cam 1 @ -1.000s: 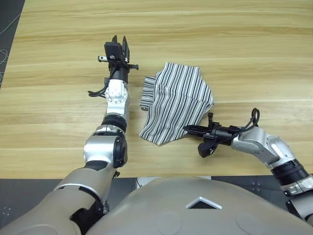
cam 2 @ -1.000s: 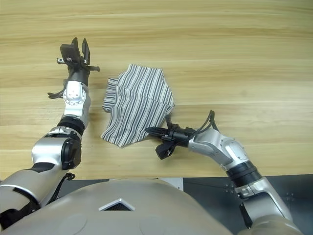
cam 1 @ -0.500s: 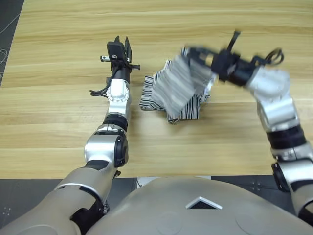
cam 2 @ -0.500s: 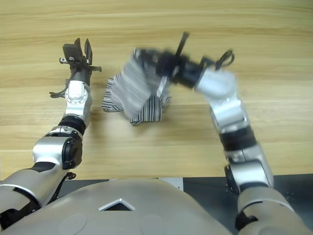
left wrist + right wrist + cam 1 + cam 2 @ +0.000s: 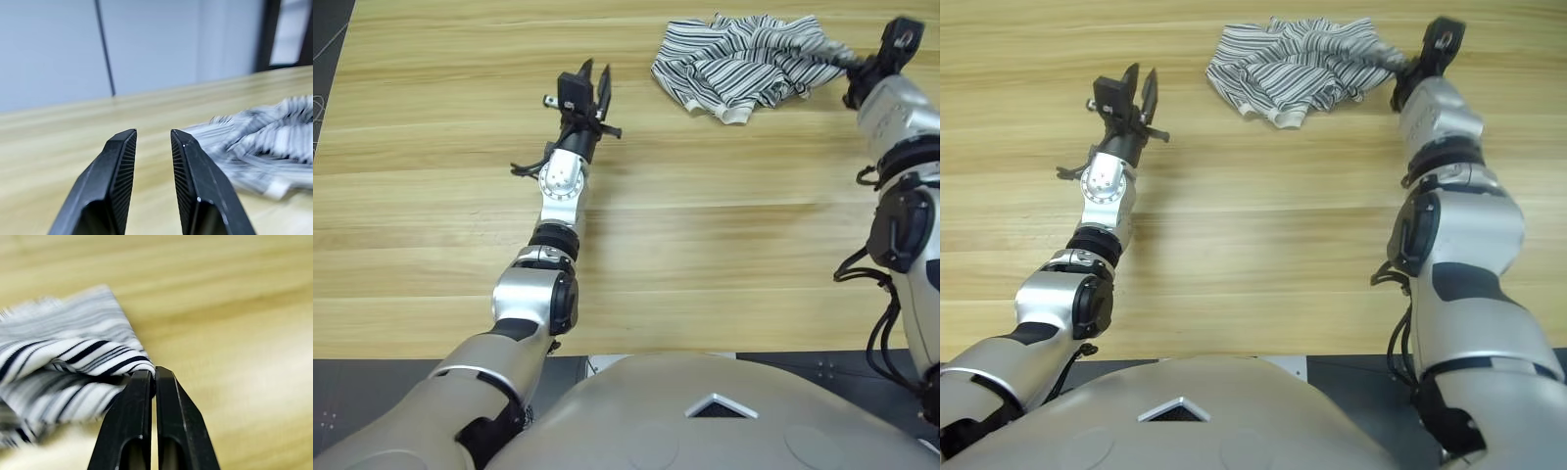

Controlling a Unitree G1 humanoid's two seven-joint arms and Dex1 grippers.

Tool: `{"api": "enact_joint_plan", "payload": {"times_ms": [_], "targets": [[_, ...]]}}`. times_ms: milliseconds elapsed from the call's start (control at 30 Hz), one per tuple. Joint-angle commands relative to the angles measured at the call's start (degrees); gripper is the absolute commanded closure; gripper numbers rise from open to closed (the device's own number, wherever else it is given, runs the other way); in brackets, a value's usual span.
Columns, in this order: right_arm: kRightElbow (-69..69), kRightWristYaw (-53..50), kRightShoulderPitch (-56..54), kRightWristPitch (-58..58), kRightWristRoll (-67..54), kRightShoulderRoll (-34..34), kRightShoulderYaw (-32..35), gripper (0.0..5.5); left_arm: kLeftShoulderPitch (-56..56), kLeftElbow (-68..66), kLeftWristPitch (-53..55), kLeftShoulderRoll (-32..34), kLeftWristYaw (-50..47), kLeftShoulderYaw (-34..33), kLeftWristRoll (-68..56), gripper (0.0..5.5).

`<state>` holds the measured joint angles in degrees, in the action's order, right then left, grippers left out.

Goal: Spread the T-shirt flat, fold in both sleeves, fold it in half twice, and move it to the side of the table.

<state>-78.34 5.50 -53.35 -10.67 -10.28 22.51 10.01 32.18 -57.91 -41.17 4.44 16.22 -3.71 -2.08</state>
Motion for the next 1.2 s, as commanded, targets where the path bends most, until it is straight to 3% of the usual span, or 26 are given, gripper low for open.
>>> {"api": "enact_joint_plan", "payload": {"times_ms": [33,200,367,500,733,967,1067,1133,1200], "targets": [[-0.2,0.3,2.0,-2.4,1.2,-1.5,1.8,5.38,-4.5,6.8,1.1,0.8,6.6,2.4,-0.9,4.17],[0.3,0.9,1.7,-3.2,0.8,-3.1,4.9,5.38,-2.6,14.3,3.6,1.9,13.2,11.2,5.8,4.17],[1.0,3.3,1.9,-6.4,-4.0,-3.9,11.4,5.38,14.5,-3.6,14.0,4.5,4.1,18.3,19.9,4.17],[2.4,7.9,3.6,-8.2,-3.4,-3.6,11.0,5.38,19.5,-11.9,17.2,4.3,0.0,20.6,23.8,4.17],[16.1,18.2,8.9,-11.9,-1.8,-5.6,4.6,5.38,24.7,-19.0,24.4,3.1,-1.1,22.1,26.7,4.17],[55.9,26.0,24.4,-26.0,-4.5,-8.4,-6.8,5.38,27.4,-20.3,27.2,1.2,0.1,22.8,28.5,4.17],[64.5,27.1,27.5,-20.5,-0.2,-7.1,-12.8,5.38,28.9,-20.5,27.8,-0.2,-1.4,22.4,28.6,4.17],[71.6,27.4,29.8,-10.6,3.7,-4.6,-15.0,5.38,29.4,-20.5,27.8,-1.2,-2.2,22.1,28.5,4.17],[70.4,23.7,28.5,1.7,9.9,-2.8,-16.3,5.38,28.6,-20.2,26.0,-1.3,-2.0,22.1,28.4,4.17]]}}
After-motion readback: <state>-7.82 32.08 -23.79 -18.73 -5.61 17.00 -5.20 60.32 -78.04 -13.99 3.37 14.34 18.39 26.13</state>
